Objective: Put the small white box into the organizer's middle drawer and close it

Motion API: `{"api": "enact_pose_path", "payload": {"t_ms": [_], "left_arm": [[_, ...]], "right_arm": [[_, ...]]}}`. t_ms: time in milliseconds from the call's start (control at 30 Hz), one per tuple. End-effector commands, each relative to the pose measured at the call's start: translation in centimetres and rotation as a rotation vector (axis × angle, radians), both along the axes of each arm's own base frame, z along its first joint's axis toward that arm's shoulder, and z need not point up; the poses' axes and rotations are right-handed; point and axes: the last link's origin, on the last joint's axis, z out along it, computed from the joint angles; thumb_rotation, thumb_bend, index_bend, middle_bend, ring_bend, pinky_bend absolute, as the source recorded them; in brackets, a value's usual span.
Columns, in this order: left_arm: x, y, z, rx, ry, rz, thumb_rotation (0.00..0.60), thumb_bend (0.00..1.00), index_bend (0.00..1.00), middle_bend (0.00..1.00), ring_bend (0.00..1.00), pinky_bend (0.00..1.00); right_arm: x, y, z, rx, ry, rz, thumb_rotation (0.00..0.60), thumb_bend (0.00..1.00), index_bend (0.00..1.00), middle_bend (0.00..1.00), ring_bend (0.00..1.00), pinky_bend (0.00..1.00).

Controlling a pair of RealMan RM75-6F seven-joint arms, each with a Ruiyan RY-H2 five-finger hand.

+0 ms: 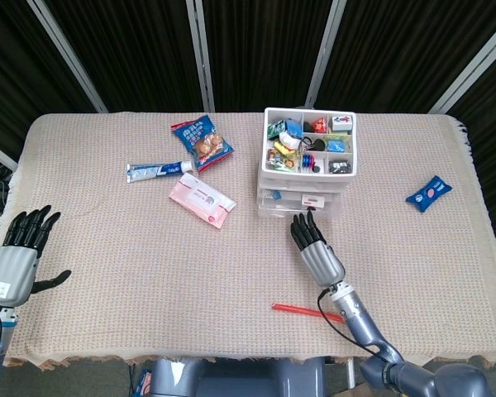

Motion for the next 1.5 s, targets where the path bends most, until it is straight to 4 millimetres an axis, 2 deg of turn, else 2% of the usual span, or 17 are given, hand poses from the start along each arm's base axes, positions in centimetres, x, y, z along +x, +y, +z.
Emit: {"api": "enact_pose_path", "payload": {"t_ms": [33,400,900,1500], "left_arm": [[0.0,0.0,0.0,0.000,-0.001,0.000,0.600,0.01,0.03,0.00,0.00,0.00],[0.0,0.0,0.0,-0.005,-0.005,0.004,0.600,0.01,0.03,0.00,0.00,0.00],[0.0,-0.1,0.0,-0.005,-0.008,0.006,0.600,0.01,0.03,0.00,0.00,0.00],[0.0,0.0,0.1,-0.005,-0.011,0.009,0.600,0.01,0.03,0.00,0.00,0.00]], "right_arm": [[0.0,-0.6,0.1,-0.013,-0.004,-0.019,0.600,0.19,0.07,0.00,0.00,0.00],[-0.3,-2.8,1.1,-0.070,-0.057,-0.110,0.600,0.19,0.08,0.00,0.00,0.00],[-0.5,-3.0,1.6,-0.063,-0.082,-0.129,0.600,0.19,0.08,0.00,0.00,0.00],[0.5,-4.1,0.8,-0.059,-0.105,-0.168,0.600,0.19,0.08,0.00,0.00,0.00]]}}
